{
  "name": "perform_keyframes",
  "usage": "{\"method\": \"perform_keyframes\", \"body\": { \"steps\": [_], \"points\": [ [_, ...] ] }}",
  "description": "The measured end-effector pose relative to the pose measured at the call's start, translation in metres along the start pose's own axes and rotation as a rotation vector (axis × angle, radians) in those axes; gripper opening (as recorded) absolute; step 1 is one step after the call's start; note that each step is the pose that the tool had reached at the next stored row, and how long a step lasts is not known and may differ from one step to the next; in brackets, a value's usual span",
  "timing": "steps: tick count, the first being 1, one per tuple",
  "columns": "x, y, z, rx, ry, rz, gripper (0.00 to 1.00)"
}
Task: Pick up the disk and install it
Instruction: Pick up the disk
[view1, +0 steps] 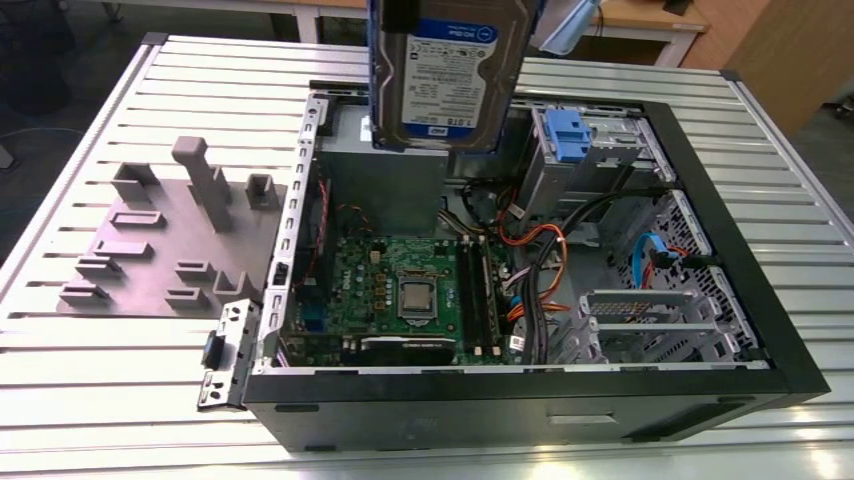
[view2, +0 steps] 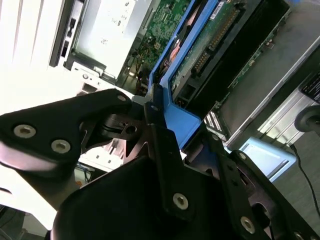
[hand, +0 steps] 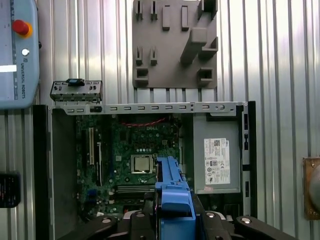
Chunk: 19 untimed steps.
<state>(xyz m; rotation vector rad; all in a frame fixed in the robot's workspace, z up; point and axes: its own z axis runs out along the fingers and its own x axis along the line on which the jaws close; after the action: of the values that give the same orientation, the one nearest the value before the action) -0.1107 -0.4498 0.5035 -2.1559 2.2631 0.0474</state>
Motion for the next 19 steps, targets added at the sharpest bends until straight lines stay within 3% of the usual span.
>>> {"method": "perform_keyframes", "body": {
  "steps": [9,12,17,19],
  "points": [
    [-0.0013,-0.0262,-0.0002,0.0000,0.0000,0.000,0.37],
    [0.0010,-0.0282,-0.0003,0.0000,0.0000,0.000,0.37],
    [0.0107,-0.0299,-0.0005,0.0000,-0.0005,0.000,0.37],
    [0.0140,-0.0305,-0.0006,-0.0002,-0.0039,0.000,0.37]
  ]
}}
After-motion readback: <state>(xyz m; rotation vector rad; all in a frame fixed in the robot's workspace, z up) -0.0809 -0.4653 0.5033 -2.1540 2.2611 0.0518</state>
